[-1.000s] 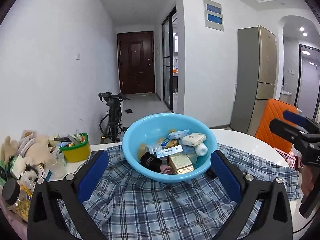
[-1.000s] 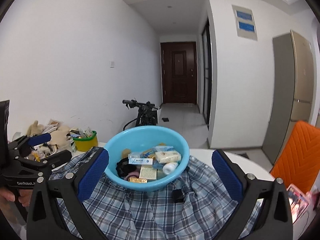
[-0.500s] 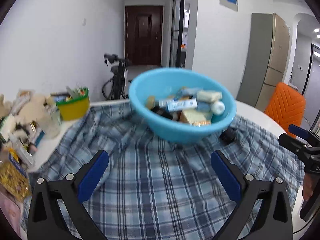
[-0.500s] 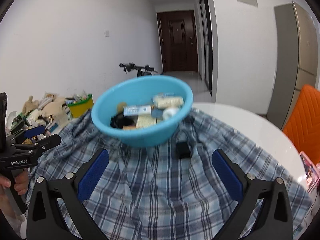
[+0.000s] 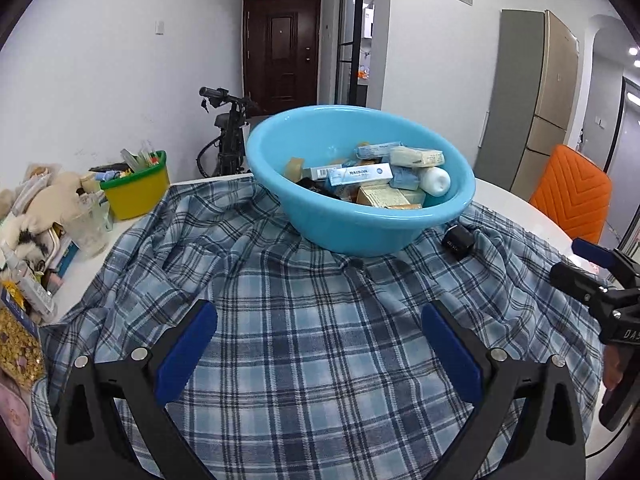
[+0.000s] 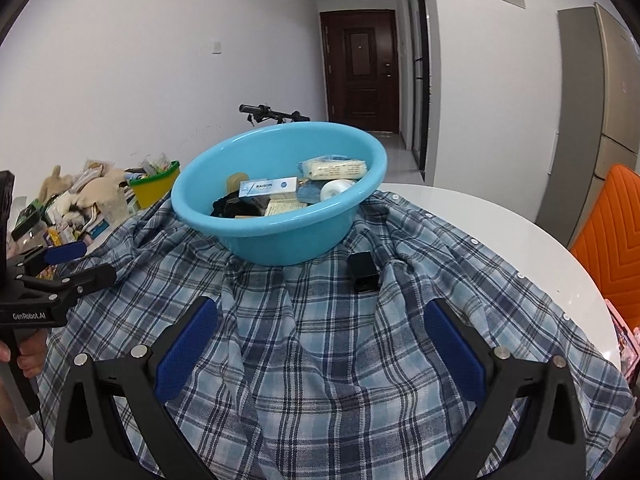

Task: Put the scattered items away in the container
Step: 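Pull both open tools back from the basin over the plaid shirt, then lower the right tool onto the black phone on the shirt and close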

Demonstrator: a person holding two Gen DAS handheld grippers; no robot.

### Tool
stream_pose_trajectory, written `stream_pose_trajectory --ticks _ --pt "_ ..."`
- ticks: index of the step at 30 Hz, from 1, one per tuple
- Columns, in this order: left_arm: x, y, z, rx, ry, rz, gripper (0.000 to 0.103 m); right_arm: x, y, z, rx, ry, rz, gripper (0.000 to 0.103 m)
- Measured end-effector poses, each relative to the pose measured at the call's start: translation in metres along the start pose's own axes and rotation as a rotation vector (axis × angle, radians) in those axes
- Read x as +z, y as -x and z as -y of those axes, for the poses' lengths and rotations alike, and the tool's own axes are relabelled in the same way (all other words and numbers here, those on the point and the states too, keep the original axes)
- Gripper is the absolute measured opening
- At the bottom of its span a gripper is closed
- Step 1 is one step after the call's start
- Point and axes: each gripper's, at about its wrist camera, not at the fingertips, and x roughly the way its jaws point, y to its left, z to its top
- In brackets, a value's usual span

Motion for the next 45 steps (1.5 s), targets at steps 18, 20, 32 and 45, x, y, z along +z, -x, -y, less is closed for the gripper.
stream_pose_trajectory --ticks 18,20,32,45 --pt "-0.017 -0.021 0.022 -0.028 -0.037 -0.067 0.103 0.027 -0.081 0.009 0.058 0.099 -0.086 0.101" --pt "-0.018 -0.024 0.024 -0.031 -0.035 -0.073 0.103 0.029 -0.092 0.010 0.072 0.137 -0.111 0.100" --pt "-0.022 -0.037 0.034 -0.055 -0.056 -0.116 0.103 0.031 -0.152 0.026 0.242 0.265 -0.266 0.086" --pt "-0.021 -0.039 0.029 -0.047 -0.051 -0.124 0.103 0.020 -0.188 0.043 0.164 0.246 -0.308 0.050"
